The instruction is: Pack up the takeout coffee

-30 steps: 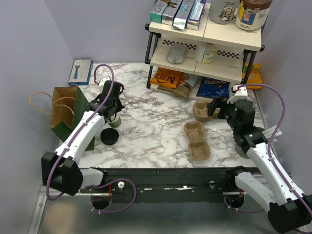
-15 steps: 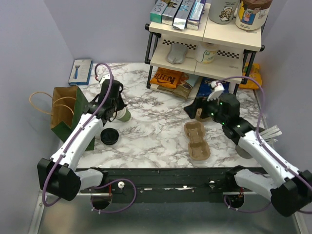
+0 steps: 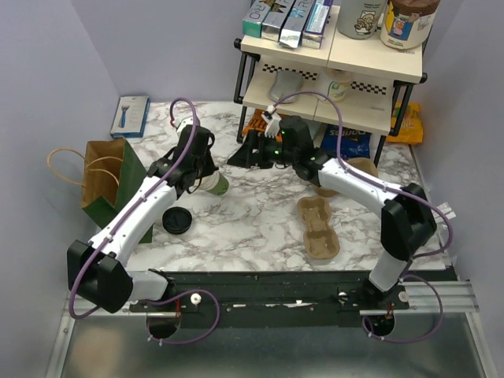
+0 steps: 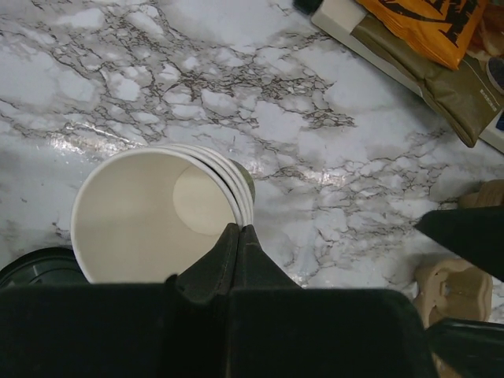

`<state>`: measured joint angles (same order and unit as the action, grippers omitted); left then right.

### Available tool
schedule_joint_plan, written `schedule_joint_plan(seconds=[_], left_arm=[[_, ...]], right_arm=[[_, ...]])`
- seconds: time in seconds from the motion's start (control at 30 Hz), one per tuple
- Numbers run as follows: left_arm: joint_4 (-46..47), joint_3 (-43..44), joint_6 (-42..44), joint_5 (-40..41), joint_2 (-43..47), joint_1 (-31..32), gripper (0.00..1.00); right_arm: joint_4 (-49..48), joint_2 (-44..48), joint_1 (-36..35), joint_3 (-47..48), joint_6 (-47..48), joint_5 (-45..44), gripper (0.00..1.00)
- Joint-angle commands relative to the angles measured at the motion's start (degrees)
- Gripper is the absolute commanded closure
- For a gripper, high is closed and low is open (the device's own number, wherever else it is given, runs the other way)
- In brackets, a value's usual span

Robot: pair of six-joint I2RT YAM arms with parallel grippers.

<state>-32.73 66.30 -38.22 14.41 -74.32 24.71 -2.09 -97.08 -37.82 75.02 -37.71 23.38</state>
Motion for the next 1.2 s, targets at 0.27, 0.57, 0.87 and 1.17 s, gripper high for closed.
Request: schedule_joint_plan(seconds=[0.27,0.57,0.87,1.17], left_arm=[[-1.11,3.75,0.25,0.53,-1.7,2.01,1.0],[-1.63,3.04,2.0,0.53,-1.35,2.8,1.0],[0.21,1.29,3.15,0.0,-0.12,2.98,1.0],[3.46,-0.12,5.61,-0.53,1.46,3.94,1.0]], right_arm=[[4.9,-13.13,-2.69,13.74,-5.09,3.88,0.23],[11.83,-19.01,-2.69,22.26,-4.3,1.31,0.36],[13.6,-20.08,-3.75,21.74,1.59,5.53,0.44],[13.69,-21.74,-4.36,21.48,6.77,9.58,0.48]])
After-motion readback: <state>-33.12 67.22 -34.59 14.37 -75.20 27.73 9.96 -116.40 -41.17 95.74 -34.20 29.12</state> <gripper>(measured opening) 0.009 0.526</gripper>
